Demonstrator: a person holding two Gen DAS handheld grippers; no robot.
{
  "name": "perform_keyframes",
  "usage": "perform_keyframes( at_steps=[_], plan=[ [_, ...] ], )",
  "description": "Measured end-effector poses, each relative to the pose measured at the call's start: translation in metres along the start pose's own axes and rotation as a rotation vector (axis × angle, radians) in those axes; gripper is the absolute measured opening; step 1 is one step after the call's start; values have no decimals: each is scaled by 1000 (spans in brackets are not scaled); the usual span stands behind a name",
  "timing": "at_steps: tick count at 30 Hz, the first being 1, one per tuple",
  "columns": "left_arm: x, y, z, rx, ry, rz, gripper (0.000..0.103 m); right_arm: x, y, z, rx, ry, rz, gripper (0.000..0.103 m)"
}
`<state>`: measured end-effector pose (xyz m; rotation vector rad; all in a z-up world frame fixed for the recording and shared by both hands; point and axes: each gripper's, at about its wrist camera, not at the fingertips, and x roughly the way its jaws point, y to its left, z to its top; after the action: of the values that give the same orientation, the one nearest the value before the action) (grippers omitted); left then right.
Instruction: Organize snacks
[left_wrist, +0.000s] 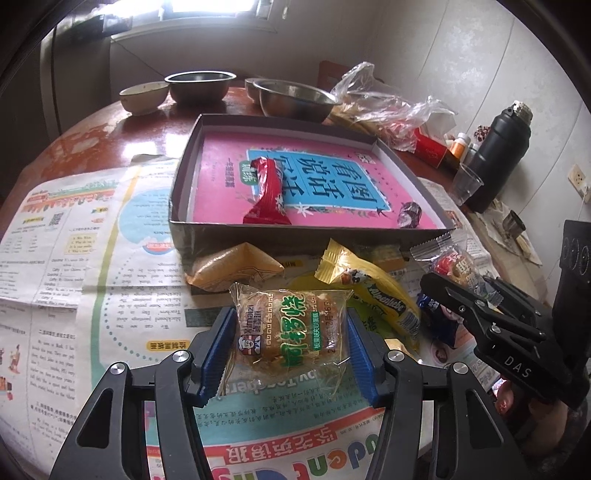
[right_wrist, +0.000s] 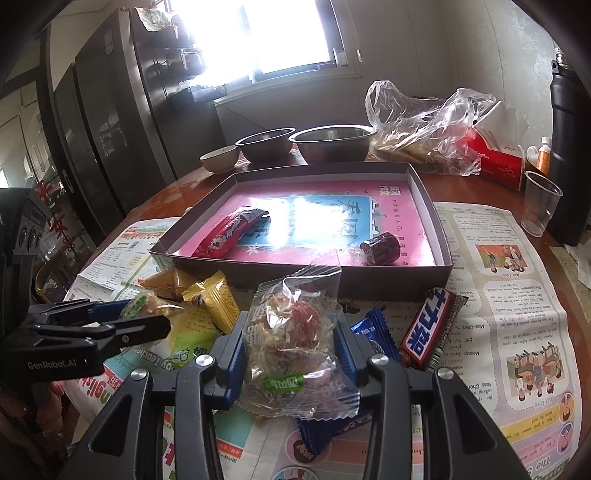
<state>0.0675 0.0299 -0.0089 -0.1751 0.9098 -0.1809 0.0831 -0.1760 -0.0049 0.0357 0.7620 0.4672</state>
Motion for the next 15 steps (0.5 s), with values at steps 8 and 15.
perform_keyframes(
  at_steps=[8, 15],
  plan=[
    [-18, 4, 4, -12, -43, -4, 60, -10, 2, 1, 2, -21, 6, 43],
    [-31, 1, 7, -9, -73, -8, 60, -19, 3, 5, 3, -47, 8, 43]
  ],
)
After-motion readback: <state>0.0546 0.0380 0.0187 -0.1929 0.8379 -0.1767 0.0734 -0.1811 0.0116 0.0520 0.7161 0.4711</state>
